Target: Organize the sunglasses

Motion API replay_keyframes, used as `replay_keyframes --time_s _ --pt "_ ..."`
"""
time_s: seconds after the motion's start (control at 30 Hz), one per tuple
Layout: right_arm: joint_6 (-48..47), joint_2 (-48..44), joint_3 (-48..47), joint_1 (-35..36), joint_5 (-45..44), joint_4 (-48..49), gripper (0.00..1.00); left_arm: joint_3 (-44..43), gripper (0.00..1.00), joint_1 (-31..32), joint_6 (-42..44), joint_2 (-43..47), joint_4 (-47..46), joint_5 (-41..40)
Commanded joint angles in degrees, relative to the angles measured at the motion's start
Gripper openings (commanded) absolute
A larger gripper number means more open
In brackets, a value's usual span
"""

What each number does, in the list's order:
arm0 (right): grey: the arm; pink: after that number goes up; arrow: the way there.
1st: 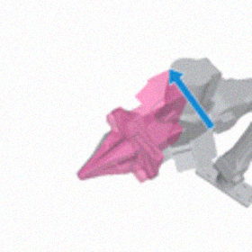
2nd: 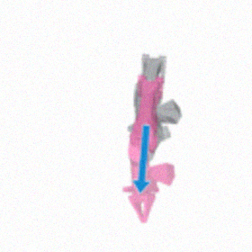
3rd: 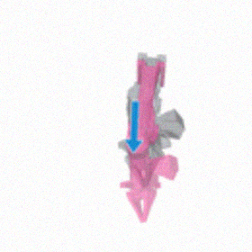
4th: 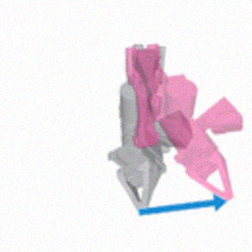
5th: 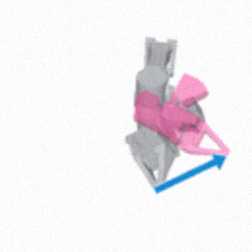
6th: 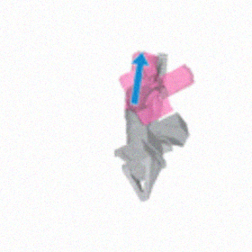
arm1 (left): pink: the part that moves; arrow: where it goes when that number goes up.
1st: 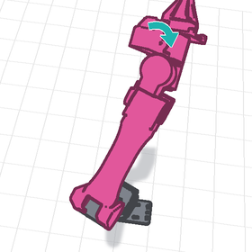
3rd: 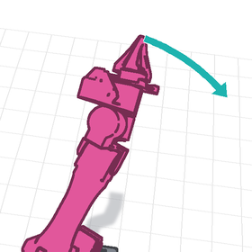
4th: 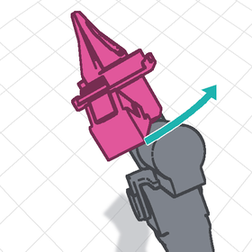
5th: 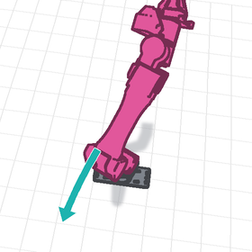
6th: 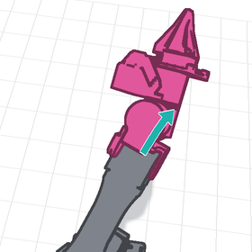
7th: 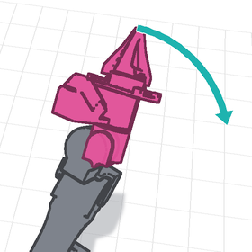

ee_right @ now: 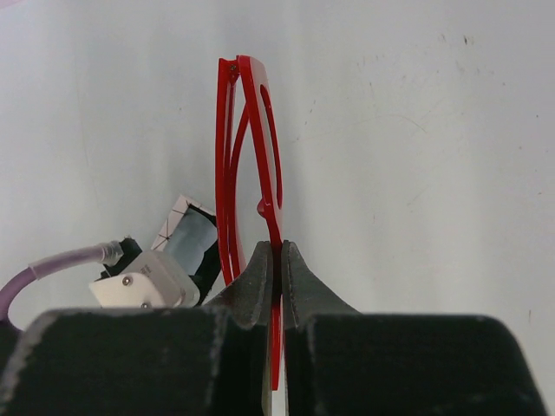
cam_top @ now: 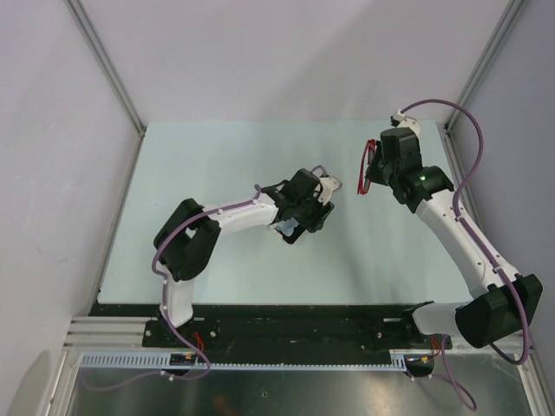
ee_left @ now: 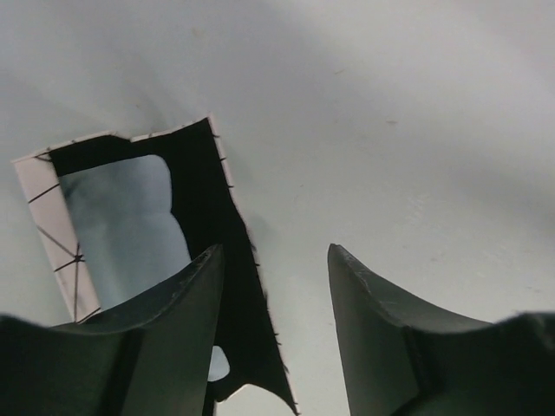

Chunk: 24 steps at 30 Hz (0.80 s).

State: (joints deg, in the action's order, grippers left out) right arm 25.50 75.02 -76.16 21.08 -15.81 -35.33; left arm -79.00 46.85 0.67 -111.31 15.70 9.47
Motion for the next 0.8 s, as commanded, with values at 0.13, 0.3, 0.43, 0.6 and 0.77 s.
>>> replay_keyframes --time_s 0.13,0.3,0.43,0.6,0.77 --pt "1.13 -1.99 0.31 -0.43 -0.80 -0.35 0.00 -2.12 0.49 2.10 5.13 -2.68 -0.67 -9.04" --pt "0.87 -2.34 0.40 -0.51 -0.97 -0.35 0.00 -1.68 0.24 2.98 6.98 -3.30 -0.59 -8.68" --pt "0.78 -2.43 0.40 -0.43 -0.80 -0.26 0.00 -1.51 0.04 3.60 8.73 -3.65 -0.50 -9.39" --pt "1.05 -2.60 0.40 -0.43 -0.18 -0.61 0.00 -0.10 0.00 5.00 12.07 -2.78 -0.67 -13.60" --pt "1.75 -3.22 0.31 -0.34 -0.09 -1.05 0.00 2.53 0.00 6.15 15.58 1.17 -0.76 -12.99"
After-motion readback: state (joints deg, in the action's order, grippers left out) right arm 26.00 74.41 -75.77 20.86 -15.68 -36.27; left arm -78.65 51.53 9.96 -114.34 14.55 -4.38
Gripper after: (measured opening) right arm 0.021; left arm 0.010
